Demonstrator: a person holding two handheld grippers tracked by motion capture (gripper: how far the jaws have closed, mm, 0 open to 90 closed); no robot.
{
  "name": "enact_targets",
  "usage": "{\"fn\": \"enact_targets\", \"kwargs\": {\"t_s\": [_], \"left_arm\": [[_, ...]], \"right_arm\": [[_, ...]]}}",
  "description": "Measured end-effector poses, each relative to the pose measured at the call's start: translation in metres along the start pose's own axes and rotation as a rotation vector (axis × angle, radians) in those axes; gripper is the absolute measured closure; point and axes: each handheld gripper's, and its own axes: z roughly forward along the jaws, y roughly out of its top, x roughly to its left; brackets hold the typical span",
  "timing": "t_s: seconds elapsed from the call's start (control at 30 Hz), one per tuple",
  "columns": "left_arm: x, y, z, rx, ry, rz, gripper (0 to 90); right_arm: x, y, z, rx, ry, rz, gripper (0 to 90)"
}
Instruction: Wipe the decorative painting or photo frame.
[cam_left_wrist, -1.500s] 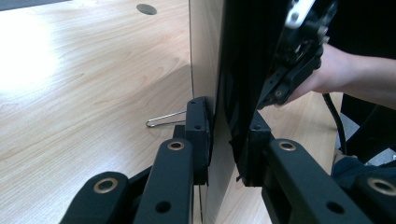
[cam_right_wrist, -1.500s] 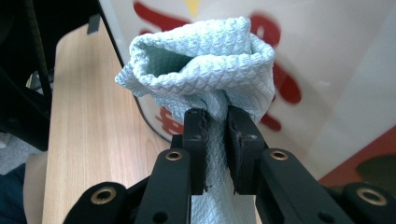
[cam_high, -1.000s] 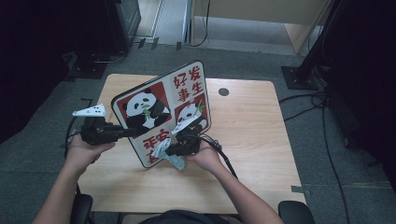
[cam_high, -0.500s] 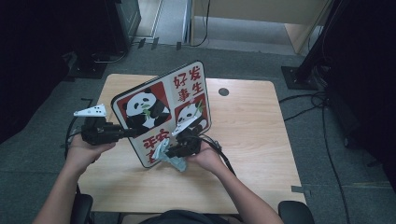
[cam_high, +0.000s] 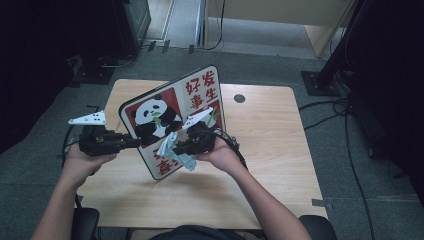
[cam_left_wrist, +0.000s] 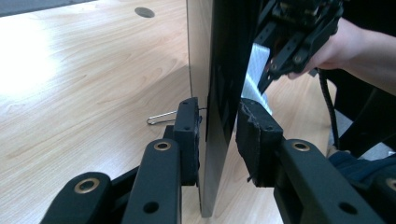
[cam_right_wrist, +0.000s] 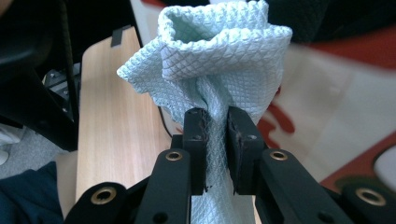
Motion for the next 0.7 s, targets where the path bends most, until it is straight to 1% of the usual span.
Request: {"fn": "enact_targets", "kwargs": {"t_s": [0.03, 0.1, 0.23, 0.27, 0.37, 0.4, 0.47, 0.5, 0.57, 0.63, 0.67, 0.7], "left_arm": [[0.000, 0.000, -0.002, -0.006, 0.000, 0.001, 69.6], [0.001, 0.000, -0.004, -0.017, -0.003, -0.003, 69.3], [0.000, -0.002, -0.010, -0.027, 0.004, -0.006, 68.4], [0.000, -0.003, -0.011, -0.033, 0.004, -0.012, 68.5], [-0.001, -0.005, -0.019, -0.044, 0.000, -0.013, 68.6], [-0.002, -0.006, -0.021, -0.046, 0.006, -0.014, 68.5], [-0.001, -0.009, -0.025, -0.046, 0.013, -0.034, 68.2], [0.000, -0.011, -0.027, -0.043, 0.021, -0.037, 68.3], [0.002, -0.013, -0.030, -0.054, 0.018, -0.041, 70.7], [0.004, -0.014, -0.031, -0.065, 0.028, -0.042, 73.6], [0.004, -0.014, -0.030, -0.064, 0.032, -0.039, 75.6], [0.005, -0.013, -0.029, -0.060, 0.045, -0.044, 76.9]], "right_arm": [[0.000, 0.002, -0.001, 0.001, 0.000, -0.007, 79.5], [0.002, 0.014, -0.007, 0.005, -0.008, -0.015, 79.5], [0.007, 0.034, -0.016, -0.004, -0.013, -0.043, 79.5], [0.009, 0.041, -0.019, -0.006, -0.013, -0.055, 79.5], [0.016, 0.060, -0.027, -0.016, -0.015, -0.075, 79.5], [0.019, 0.066, -0.030, -0.016, -0.013, -0.087, 79.5], [0.024, 0.078, -0.033, -0.023, -0.014, -0.106, 79.5], [0.026, 0.084, -0.035, -0.030, -0.013, -0.118, 79.5], [0.030, 0.094, -0.038, -0.027, -0.014, -0.133, 79.5], [0.034, 0.105, -0.040, -0.038, -0.010, -0.144, 79.5], [0.035, 0.109, -0.041, -0.038, -0.007, -0.147, 79.5], [0.036, 0.113, -0.042, -0.036, -0.004, -0.154, 79.5]]}}
